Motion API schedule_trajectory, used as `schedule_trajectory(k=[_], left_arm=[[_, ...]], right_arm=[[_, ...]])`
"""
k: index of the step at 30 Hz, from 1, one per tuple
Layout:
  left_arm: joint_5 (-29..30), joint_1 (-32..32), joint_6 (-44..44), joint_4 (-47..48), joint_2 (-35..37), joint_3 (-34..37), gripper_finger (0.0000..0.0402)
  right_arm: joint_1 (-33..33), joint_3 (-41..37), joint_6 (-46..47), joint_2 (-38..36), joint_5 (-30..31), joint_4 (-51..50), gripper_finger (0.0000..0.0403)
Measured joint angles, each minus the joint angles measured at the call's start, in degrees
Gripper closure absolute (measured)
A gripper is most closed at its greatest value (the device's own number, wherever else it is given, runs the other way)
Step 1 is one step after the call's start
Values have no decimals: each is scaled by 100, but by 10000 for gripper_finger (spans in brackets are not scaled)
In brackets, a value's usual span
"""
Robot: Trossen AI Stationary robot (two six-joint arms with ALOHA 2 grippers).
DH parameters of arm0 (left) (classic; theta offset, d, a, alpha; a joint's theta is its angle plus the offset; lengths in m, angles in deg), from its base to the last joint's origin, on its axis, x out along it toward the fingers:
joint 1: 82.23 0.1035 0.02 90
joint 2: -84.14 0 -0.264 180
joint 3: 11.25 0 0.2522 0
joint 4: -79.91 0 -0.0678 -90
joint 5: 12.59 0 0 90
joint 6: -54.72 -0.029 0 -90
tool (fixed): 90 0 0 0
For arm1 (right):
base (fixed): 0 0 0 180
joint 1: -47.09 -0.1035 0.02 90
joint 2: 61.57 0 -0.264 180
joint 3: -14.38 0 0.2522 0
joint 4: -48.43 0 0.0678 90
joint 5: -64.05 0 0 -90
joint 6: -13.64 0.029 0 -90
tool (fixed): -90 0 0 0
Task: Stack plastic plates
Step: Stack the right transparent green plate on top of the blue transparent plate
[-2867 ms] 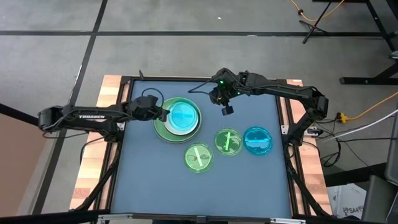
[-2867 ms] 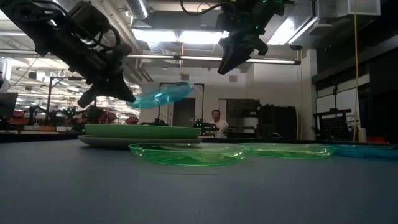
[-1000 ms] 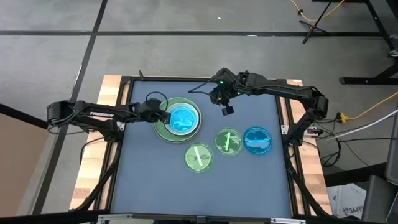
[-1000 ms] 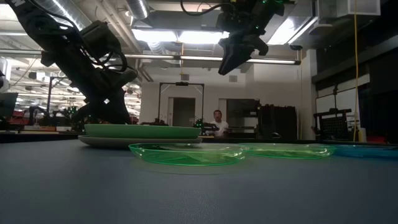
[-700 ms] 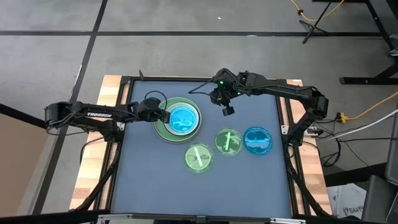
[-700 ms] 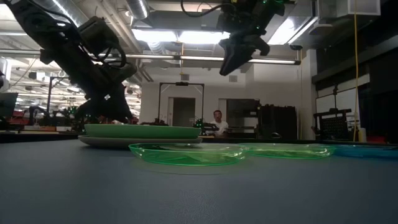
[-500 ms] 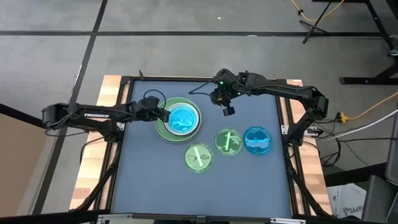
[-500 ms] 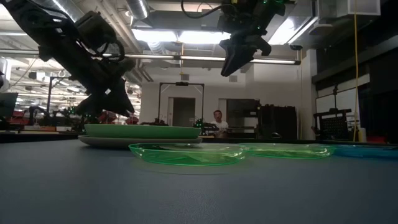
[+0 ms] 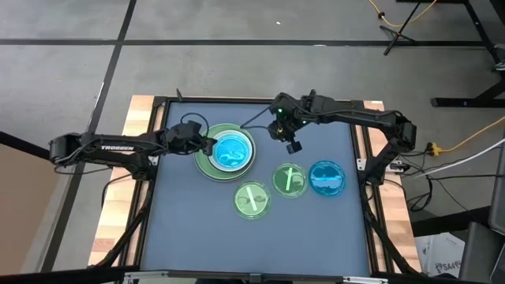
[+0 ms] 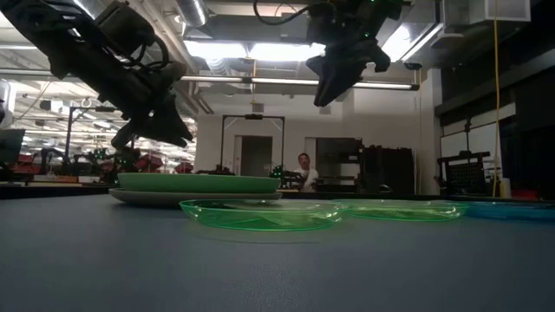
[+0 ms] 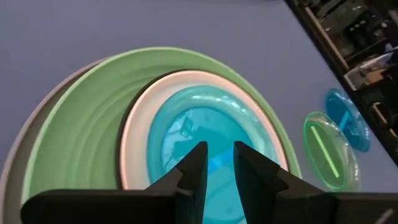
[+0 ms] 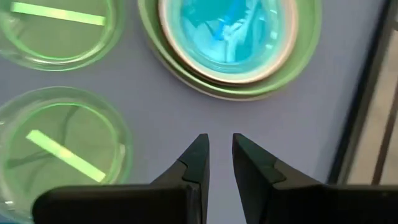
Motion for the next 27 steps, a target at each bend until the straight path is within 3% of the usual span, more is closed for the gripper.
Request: schedule_trajectory(k=[6, 12, 27], left_arm=[[11, -169, -11, -80, 2, -1, 330], [169, -319, -10, -84, 2, -1, 330], [282, -385, -9, -89, 2, 1, 330]], right_arm=[[-313, -154, -20, -2, -63, -107, 343], [-325, -865, 85, -53, -472, -136, 343], [-323, -2106, 348, -66, -669, 665, 343]])
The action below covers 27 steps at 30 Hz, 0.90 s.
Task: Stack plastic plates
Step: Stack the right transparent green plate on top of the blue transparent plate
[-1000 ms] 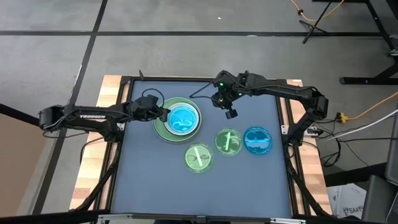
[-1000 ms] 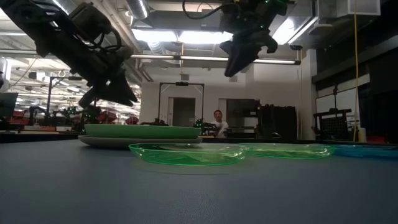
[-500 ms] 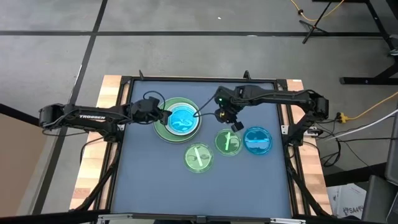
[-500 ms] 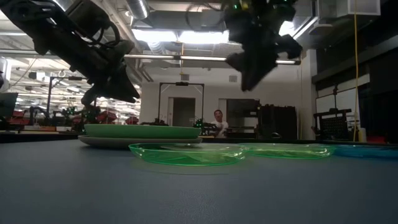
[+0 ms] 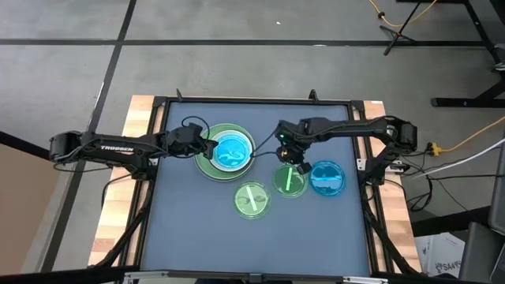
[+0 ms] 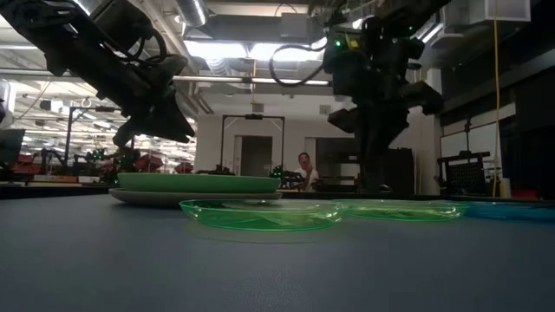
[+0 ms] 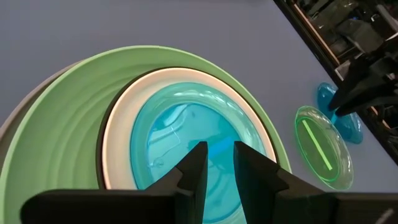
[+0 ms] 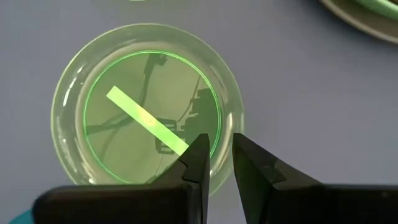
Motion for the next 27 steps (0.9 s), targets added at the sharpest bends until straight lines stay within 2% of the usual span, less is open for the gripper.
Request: schedule_trajectory(k=[19, 27], left_arm=[[0, 0, 0, 1, 0, 0, 330], [0, 0, 2, 1, 0, 0, 331]], right_arm=[[0, -886, 117, -2, 189, 1092, 343], [223, -941, 677, 0, 342, 1598, 343]])
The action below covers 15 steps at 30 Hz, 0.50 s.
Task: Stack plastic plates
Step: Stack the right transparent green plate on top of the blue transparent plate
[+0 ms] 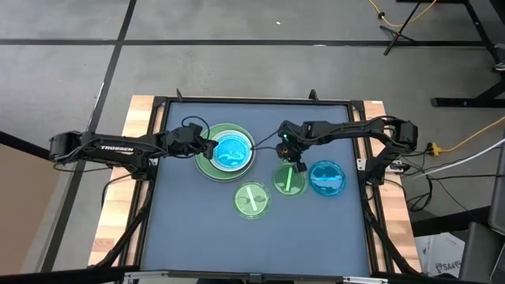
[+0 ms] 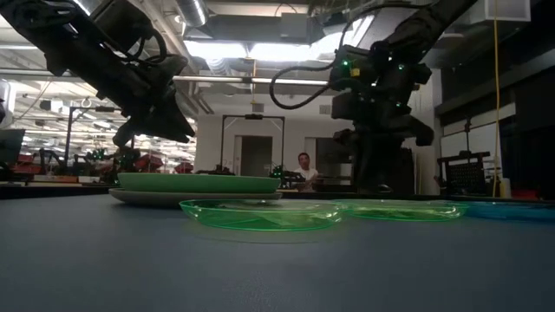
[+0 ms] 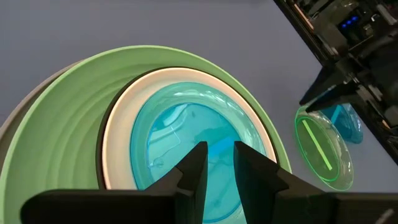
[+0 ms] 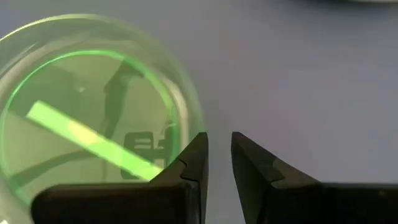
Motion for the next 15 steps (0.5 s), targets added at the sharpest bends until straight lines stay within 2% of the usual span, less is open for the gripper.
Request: schedule_trajectory(k=[4, 9, 15], left_arm=[[0, 0, -2, 0, 0, 0, 331], [0, 0, -2, 0, 0, 0, 330], [0, 0, -2, 2, 0, 0, 330]], right_arm=[[186, 0, 139, 0, -74, 88, 343], [311, 0, 225, 16, -537, 75, 343], [302, 2, 225, 87, -644, 35, 343]])
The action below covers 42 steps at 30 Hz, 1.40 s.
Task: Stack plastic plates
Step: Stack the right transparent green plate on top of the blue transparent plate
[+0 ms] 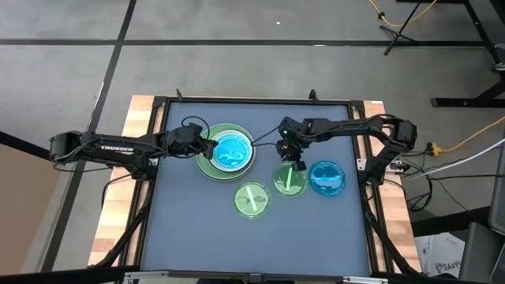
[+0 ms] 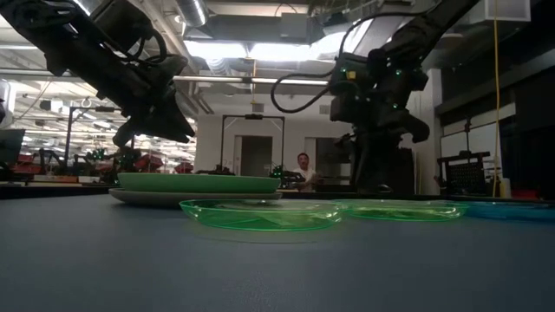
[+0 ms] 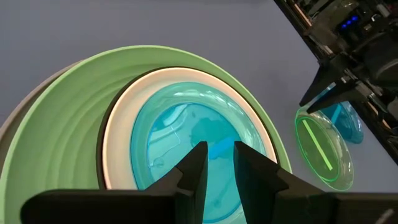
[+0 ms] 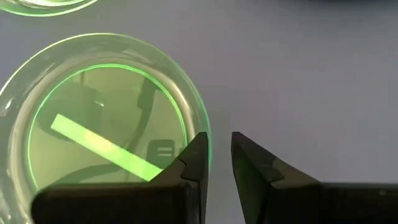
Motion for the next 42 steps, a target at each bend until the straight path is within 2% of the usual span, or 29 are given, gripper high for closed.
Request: schedule_trajectory(k=[21, 42], left_arm=[[0, 0, -37, -9, -2, 4, 330], [1, 0, -35, -3, -2, 4, 331]], right_arm=[[1, 0, -45, 608, -342, 154, 343], [0, 4, -47, 638, -186, 169, 343]])
